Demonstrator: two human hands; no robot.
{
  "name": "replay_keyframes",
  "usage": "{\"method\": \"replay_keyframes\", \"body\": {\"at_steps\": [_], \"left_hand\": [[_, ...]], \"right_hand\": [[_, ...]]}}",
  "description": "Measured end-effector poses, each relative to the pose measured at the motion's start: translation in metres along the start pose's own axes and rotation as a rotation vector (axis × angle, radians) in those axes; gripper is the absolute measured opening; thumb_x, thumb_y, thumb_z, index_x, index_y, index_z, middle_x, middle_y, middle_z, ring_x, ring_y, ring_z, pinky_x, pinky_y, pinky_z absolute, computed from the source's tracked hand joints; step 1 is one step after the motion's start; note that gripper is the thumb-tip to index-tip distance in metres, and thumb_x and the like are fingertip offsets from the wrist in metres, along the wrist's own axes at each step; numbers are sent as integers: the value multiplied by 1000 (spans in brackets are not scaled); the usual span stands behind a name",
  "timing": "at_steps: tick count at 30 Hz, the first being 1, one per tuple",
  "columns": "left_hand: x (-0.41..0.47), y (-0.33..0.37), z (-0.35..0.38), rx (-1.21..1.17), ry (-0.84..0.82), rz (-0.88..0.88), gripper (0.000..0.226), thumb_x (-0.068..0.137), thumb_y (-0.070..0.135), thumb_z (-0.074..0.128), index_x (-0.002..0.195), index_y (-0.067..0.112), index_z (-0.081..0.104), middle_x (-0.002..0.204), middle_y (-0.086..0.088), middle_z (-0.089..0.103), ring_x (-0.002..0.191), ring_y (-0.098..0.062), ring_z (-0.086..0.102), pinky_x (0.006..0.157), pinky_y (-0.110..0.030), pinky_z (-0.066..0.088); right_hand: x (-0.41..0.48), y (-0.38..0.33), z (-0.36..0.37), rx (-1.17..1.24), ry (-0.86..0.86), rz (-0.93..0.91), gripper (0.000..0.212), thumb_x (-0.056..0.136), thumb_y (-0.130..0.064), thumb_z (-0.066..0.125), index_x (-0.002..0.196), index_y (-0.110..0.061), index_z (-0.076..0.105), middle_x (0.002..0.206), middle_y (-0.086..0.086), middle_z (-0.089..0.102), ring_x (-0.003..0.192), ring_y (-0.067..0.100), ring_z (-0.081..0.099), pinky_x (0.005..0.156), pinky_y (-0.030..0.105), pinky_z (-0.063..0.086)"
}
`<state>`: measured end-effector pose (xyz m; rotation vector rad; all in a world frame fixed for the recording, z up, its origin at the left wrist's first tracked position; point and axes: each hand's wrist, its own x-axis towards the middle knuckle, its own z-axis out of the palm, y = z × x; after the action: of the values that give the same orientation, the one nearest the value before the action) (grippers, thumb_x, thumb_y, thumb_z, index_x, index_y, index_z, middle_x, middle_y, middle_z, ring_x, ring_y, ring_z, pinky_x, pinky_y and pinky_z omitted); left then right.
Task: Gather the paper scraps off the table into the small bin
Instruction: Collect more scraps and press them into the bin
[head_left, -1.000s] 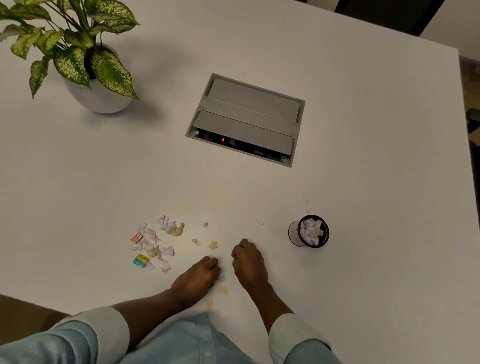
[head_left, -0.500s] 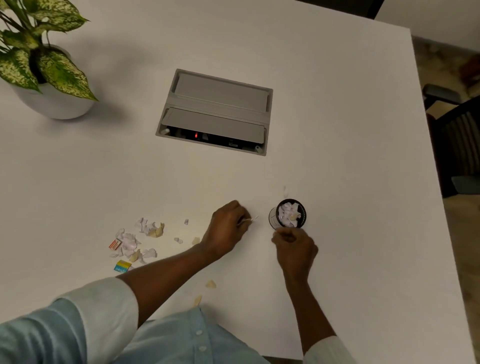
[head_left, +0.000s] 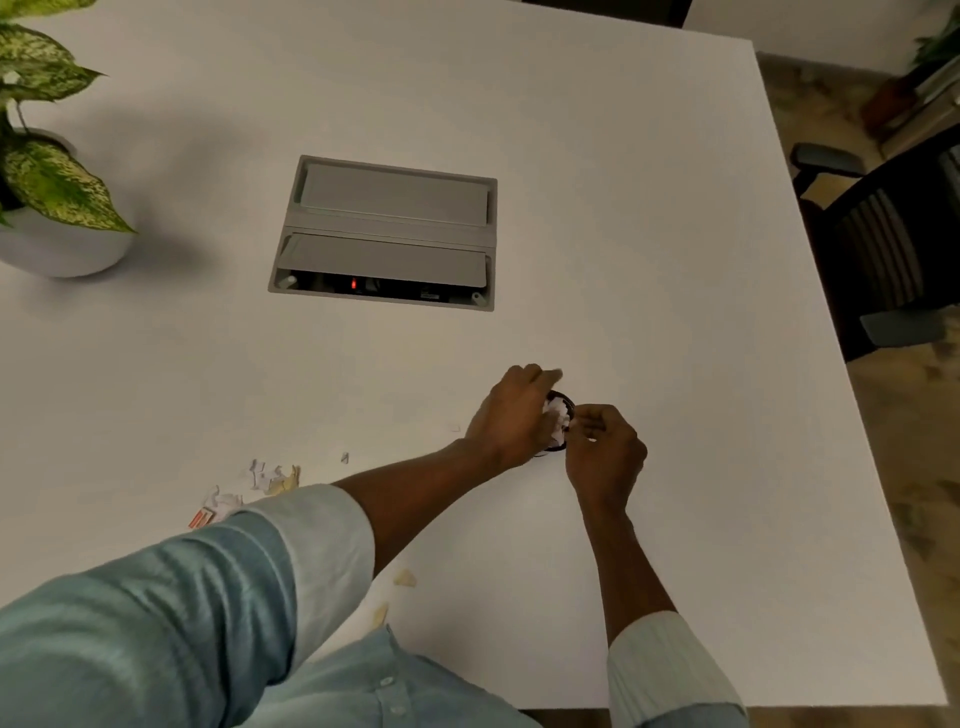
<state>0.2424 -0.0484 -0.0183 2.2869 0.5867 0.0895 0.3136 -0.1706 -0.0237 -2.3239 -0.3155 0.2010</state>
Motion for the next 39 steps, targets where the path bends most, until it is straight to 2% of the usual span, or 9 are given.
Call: {"method": "replay_keyframes", "body": {"at_steps": [8,11,14,19,26,31,34,36,39], "left_hand": [[-40,-68,-9,177,85,-141,61,98,42,63,146,12,40,146,-7,45,132,-27,46,82,-49,59],[-59,-104,-15,253,-17,-225,77,95,54,63,149,7,35,157,-11,35,144,-32,35,93,-51,57],[-76,-139,-19,367,-198,-307,111,88,72,61,160,1,15,171,-21,5,159,-36,2,125,-53,28],[-92,-171,-23,512,-391,-393,150,69,80,74,159,-1,-15,162,-29,-33,151,-45,-31,129,-58,1],[-91,-173,-19,532,-502,-424,173,55,80,83,149,-5,-36,149,-35,-49,141,-54,-42,124,-68,-2],[-90,-172,-16,525,-497,-457,173,55,80,83,147,-7,-36,148,-38,-49,139,-57,-42,123,-71,2],[-92,-175,-17,519,-486,-447,174,54,80,82,147,-5,-38,148,-35,-50,140,-54,-44,123,-70,0],[-94,-177,-18,510,-483,-436,175,53,81,82,147,-3,-39,150,-32,-50,141,-52,-44,124,-68,-1],[-95,-177,-19,511,-469,-425,176,51,82,82,148,-1,-39,151,-31,-49,143,-50,-42,125,-66,0]], "right_hand": [[-15,9,12,-171,-122,-270,33,86,-5,68,118,-13,65,117,4,66,107,24,64,84,38,57],[-20,10,18,-288,-181,-384,48,88,-16,71,134,-12,57,137,6,60,125,27,56,102,42,48],[-25,12,25,-449,-254,-440,54,95,-37,63,142,-12,52,151,8,51,139,27,48,117,49,33],[-31,23,38,-687,-351,-456,68,102,-59,38,153,-13,39,161,8,38,151,24,34,126,55,11],[-23,26,42,-819,-450,-424,75,100,-67,18,153,-19,37,160,7,40,152,22,29,125,59,0],[-19,8,36,-687,-311,-415,45,101,-53,47,125,-18,63,131,3,67,131,23,55,123,55,18],[-11,-10,29,-522,-116,-454,14,92,-31,65,97,-18,68,100,0,73,104,27,63,89,44,50],[6,-24,25,-456,-70,-405,6,91,-24,63,89,-19,66,92,-2,68,94,26,60,67,34,48],[46,-40,29,-439,-143,-381,5,90,-24,64,94,-24,67,95,-2,66,96,23,61,70,33,47]]}}
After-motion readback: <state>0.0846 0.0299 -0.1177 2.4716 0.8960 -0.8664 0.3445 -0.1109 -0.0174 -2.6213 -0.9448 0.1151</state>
